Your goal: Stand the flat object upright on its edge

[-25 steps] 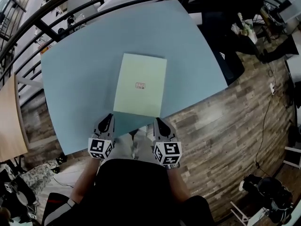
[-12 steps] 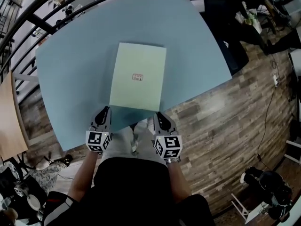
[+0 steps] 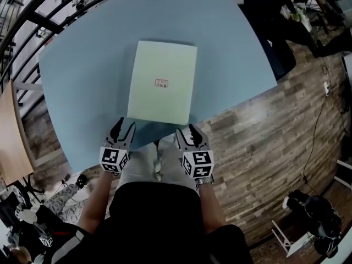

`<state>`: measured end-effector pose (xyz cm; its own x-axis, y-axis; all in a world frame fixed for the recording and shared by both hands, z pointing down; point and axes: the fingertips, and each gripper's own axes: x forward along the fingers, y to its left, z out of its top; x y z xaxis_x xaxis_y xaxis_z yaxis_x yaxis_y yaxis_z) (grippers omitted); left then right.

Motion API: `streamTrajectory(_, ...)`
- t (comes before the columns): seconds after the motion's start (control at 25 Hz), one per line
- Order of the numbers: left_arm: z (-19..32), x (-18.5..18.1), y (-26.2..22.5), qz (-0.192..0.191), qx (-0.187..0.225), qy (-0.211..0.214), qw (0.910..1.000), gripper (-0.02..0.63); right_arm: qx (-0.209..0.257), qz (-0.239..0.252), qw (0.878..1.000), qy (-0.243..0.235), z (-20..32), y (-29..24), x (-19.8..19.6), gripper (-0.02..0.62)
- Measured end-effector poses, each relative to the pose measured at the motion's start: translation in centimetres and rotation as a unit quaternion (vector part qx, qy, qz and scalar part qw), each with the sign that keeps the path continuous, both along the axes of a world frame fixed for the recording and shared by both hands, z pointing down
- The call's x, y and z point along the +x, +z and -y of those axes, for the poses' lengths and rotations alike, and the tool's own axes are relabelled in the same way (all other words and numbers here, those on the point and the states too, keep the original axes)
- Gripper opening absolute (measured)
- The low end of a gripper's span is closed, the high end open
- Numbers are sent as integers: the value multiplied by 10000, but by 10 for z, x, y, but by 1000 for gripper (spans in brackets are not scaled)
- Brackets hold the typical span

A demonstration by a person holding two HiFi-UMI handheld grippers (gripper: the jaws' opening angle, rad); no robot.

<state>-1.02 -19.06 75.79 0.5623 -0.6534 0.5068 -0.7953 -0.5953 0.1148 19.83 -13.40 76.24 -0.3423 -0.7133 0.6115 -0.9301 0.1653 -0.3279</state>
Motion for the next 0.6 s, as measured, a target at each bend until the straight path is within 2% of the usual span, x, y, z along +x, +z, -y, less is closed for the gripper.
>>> streamTrajectory(0.16,-3,4,10,69,-95,299,9995,230,-98,-8,9998,-166,-1,8,-5,236)
streamTrajectory(0.36,1,4,20,74,-216,473,9986,271,-184,-90,9991,-359,3,14,-12,259)
streamTrajectory(0.6,4,9,33,117,-346,670,9971,279,-341,-231,9981,-460,5,25,-10,290)
